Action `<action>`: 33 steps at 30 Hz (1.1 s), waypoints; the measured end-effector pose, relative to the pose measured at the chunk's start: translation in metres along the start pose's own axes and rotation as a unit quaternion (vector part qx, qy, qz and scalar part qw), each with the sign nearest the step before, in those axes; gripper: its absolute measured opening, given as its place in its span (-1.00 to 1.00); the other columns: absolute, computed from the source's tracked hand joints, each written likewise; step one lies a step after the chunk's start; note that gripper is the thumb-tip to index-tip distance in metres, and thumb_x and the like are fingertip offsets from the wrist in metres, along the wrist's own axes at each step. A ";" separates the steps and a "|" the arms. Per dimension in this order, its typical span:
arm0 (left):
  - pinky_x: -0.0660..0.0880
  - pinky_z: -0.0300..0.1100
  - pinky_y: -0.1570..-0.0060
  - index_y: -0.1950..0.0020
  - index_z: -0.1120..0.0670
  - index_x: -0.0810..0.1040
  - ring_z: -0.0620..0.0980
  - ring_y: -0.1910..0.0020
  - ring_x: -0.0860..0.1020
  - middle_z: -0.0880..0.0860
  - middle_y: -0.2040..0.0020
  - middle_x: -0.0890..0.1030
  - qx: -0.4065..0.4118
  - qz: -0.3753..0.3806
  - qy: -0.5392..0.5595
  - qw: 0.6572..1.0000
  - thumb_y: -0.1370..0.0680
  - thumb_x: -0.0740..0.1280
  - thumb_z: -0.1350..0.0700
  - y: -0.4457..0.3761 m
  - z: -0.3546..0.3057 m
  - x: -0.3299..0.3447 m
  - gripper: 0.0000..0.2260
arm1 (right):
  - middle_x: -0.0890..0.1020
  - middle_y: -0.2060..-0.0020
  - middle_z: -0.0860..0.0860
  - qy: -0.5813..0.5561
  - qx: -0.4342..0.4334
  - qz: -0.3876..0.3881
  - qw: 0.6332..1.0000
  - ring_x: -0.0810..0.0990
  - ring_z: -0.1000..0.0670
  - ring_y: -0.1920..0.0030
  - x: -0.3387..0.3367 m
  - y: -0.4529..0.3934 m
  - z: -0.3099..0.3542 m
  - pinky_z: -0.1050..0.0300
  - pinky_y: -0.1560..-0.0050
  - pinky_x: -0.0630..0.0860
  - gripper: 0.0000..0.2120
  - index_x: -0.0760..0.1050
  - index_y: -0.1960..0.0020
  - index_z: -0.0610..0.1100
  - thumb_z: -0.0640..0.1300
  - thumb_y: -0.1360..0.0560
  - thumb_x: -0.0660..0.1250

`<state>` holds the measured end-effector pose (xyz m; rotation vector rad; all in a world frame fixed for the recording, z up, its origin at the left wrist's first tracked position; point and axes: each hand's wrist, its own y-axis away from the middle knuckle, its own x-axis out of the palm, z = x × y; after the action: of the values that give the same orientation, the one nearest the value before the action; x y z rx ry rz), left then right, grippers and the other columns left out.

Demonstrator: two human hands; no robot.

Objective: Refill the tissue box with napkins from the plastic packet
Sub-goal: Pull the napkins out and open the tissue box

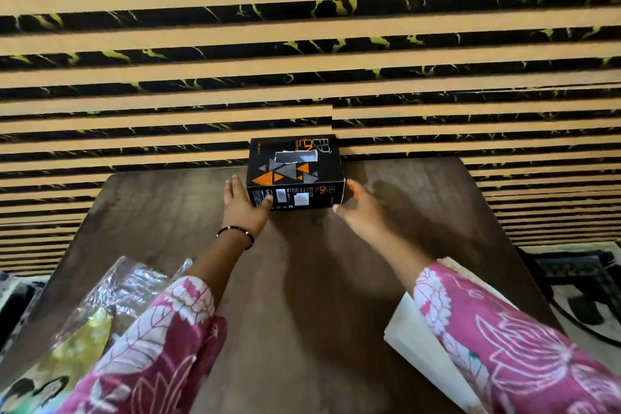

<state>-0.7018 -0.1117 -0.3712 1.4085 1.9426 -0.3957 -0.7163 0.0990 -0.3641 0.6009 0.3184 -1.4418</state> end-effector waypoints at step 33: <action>0.43 0.00 -0.17 -0.47 0.10 0.20 0.21 -0.24 0.47 0.21 -0.35 0.39 0.074 -0.017 -0.016 0.997 -0.50 0.32 0.16 0.247 0.096 -0.010 -0.43 | 0.60 -0.11 0.01 -0.226 0.036 0.020 0.973 0.56 0.05 -0.15 -0.005 0.241 -0.092 0.22 -0.19 0.45 -0.66 0.48 -0.20 -0.08 -0.36 -0.48 0.28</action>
<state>-0.4390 -0.0877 -0.3960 1.4535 1.9475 -0.5865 -0.4667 0.1588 -0.3904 0.3196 -0.1041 -1.5095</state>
